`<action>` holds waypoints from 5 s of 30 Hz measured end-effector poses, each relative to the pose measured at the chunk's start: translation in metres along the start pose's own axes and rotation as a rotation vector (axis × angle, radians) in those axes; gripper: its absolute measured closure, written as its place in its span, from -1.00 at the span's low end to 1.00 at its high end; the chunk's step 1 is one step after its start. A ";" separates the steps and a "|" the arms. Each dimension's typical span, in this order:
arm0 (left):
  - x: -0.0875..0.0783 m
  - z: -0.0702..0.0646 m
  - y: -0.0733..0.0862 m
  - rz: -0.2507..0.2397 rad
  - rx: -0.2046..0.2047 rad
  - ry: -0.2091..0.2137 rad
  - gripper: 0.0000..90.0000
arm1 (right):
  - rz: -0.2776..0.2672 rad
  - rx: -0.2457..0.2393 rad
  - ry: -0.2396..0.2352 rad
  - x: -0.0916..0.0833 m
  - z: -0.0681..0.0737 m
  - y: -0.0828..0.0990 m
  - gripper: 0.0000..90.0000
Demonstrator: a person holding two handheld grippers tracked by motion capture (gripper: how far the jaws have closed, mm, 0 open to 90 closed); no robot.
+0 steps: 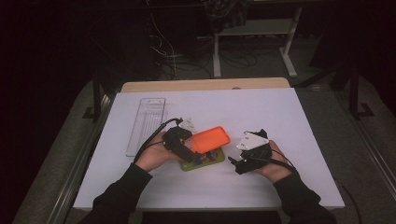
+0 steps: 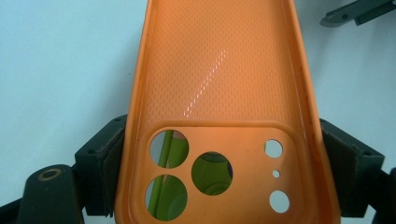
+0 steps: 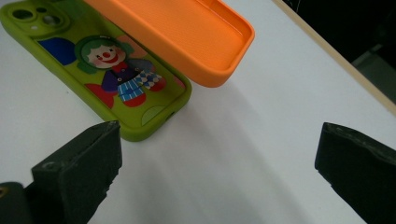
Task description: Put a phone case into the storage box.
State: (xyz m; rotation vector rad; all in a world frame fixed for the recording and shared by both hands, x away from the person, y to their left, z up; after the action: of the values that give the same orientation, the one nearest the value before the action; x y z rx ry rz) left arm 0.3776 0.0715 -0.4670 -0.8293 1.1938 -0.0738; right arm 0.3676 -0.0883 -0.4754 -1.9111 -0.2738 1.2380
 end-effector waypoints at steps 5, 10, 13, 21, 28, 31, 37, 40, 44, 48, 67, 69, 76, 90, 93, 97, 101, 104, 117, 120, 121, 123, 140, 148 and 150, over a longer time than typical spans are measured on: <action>0.000 0.000 0.000 0.001 0.009 0.002 -0.65 | 0.019 -0.077 0.032 0.001 0.002 -0.001 -1.00; -0.001 0.001 0.001 0.005 0.023 0.002 -0.65 | 0.034 -0.134 0.060 0.001 0.003 -0.002 -1.00; -0.001 0.001 0.000 0.005 0.021 0.004 -0.65 | 0.047 -0.173 0.082 0.001 0.003 -0.002 -1.00; 0.000 -0.001 0.000 0.001 0.014 0.007 -0.65 | 0.069 -0.280 0.142 0.000 0.002 -0.005 -1.00; -0.001 -0.002 -0.001 -0.005 0.010 0.012 -0.65 | 0.083 -0.332 0.174 0.000 0.003 -0.006 -1.00; -0.002 -0.002 -0.002 -0.008 0.012 0.014 -0.65 | 0.101 -0.385 0.183 0.000 0.003 -0.006 -1.00; -0.002 -0.003 -0.002 -0.010 -0.010 0.018 -0.65 | 0.096 -0.433 0.230 0.000 0.004 -0.009 -0.99; -0.002 -0.003 -0.002 -0.009 -0.010 0.016 -0.65 | 0.121 -0.488 0.238 0.000 0.003 -0.010 -0.99; -0.002 -0.003 -0.002 -0.005 0.003 0.016 -0.65 | 0.128 -0.509 0.253 0.001 0.004 -0.010 -0.99; -0.002 -0.003 -0.001 -0.005 -0.002 0.014 -0.65 | 0.121 -0.521 0.272 0.002 0.005 -0.012 -0.99; -0.003 -0.003 -0.002 -0.005 0.011 0.013 -0.65 | 0.124 -0.643 0.330 0.002 0.011 -0.021 -0.91; -0.003 -0.003 -0.002 -0.005 0.013 0.013 -0.65 | 0.126 -0.672 0.343 0.002 0.012 -0.024 -0.88; -0.003 -0.004 -0.004 -0.012 0.009 0.013 -0.65 | 0.100 -0.732 0.389 0.005 0.021 -0.033 -0.67; -0.005 -0.004 -0.004 -0.013 0.014 0.012 -0.65 | 0.105 -0.890 0.438 0.023 0.028 -0.046 -0.07; -0.005 -0.004 -0.004 -0.014 0.014 0.013 -0.65 | 0.103 -0.900 0.447 0.026 0.029 -0.046 0.07; -0.005 -0.005 -0.004 -0.010 0.024 0.017 -0.65 | 0.097 -0.912 0.450 0.027 0.033 -0.047 0.23; -0.004 -0.006 -0.005 -0.014 0.015 0.018 -0.65 | 0.108 -0.924 0.446 0.027 0.035 -0.047 0.39; -0.004 -0.006 -0.005 -0.015 0.015 0.017 -0.65 | 0.112 -0.927 0.445 0.027 0.035 -0.047 0.51; -0.003 -0.007 -0.002 0.002 0.047 0.011 -0.66 | 0.142 -0.951 0.445 0.028 0.039 -0.044 0.74; -0.003 -0.004 -0.004 -0.022 0.065 -0.019 -0.70 | 0.138 -0.956 0.461 0.026 0.039 -0.045 0.74; -0.003 -0.004 -0.005 -0.025 0.058 -0.018 -0.75 | 0.135 -0.949 0.458 0.026 0.039 -0.045 0.74; -0.004 -0.006 -0.005 -0.032 0.040 0.000 -0.89 | 0.134 -0.955 0.463 0.025 0.038 -0.046 0.74; -0.012 0.007 0.003 -0.050 0.010 0.000 -1.00 | 0.146 -0.776 0.394 0.016 0.018 -0.031 0.74; -0.012 0.009 0.004 -0.047 0.005 -0.008 -1.00 | 0.075 -0.589 0.328 0.011 0.012 -0.031 0.74; -0.012 0.010 0.004 -0.049 -0.006 -0.017 -1.00 | 0.063 -0.550 0.299 0.011 0.010 -0.031 0.74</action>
State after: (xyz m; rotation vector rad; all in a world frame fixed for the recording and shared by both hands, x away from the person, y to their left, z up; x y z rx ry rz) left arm 0.3801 0.0852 -0.4587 -0.8636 1.1583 -0.1030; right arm 0.3718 -0.0573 -0.4620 -2.5601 -0.4297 0.9553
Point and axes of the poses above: each handheld gripper's, and its own axes: x roughly forward along the jaws, y roughly out of its underside, z roughly to its left, the point moved 10 cm from there along x, roughly forward along the jaws, and after that the axes turned 12 degrees about -y, right-handed, at the moved point
